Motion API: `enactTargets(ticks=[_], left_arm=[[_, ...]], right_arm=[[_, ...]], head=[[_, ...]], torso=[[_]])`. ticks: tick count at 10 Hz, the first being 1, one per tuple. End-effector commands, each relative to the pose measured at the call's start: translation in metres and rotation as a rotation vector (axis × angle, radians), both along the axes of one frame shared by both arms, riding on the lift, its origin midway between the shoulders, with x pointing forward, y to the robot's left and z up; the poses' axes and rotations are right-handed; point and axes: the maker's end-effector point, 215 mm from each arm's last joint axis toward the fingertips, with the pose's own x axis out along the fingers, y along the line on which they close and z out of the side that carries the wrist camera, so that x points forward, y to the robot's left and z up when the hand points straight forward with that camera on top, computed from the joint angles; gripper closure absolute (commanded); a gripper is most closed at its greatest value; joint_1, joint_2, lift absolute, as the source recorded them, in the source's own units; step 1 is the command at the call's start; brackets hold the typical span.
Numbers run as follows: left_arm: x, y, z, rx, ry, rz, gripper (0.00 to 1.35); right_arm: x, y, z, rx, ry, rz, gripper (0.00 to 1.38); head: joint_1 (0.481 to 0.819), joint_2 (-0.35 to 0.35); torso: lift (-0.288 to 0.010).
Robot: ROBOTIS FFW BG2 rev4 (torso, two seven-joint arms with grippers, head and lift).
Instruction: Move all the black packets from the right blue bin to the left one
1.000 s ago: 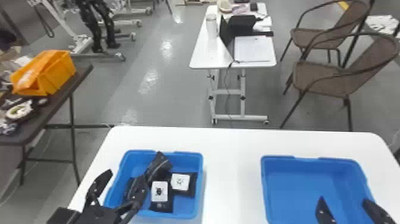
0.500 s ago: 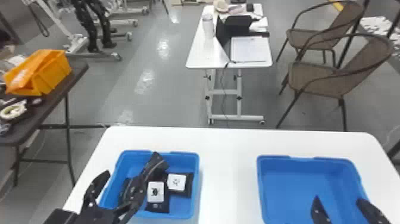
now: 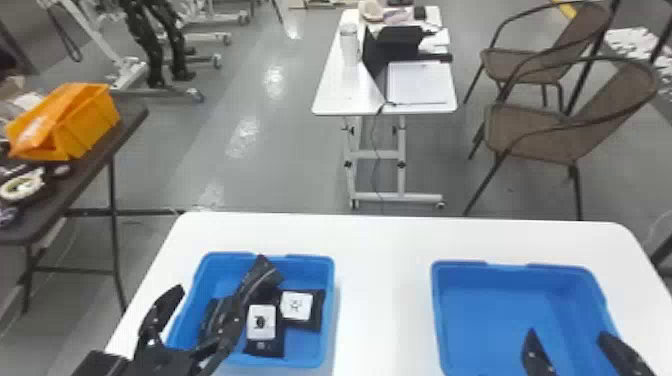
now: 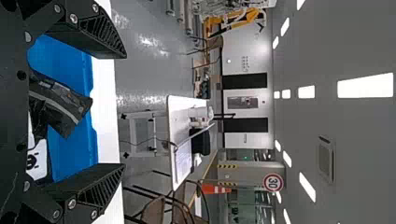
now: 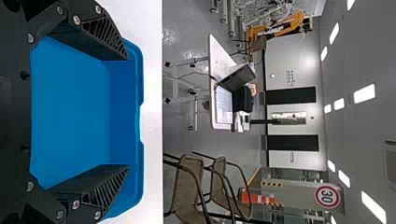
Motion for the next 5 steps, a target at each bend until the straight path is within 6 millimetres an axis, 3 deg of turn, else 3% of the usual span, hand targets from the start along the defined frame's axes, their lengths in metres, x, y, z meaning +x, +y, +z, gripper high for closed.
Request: enactTargets(ticks=[1, 5], left_arm=[[-0.0004, -0.0005, -0.0008, -0.005, 0.001, 0.004, 0.21], [-0.0005, 0.0007, -0.0021, -0.012, 0.006, 0.009, 0.21]], right_arm=[[0.0, 0.0001, 0.0002, 0.001, -0.001, -0.001, 0.21], [0.0001, 0.0, 0.001, 0.005, -0.006, -0.002, 0.21]], head=[[0.695, 0.144], [0.695, 0.147]], torso=[[0.0], [0.0]])
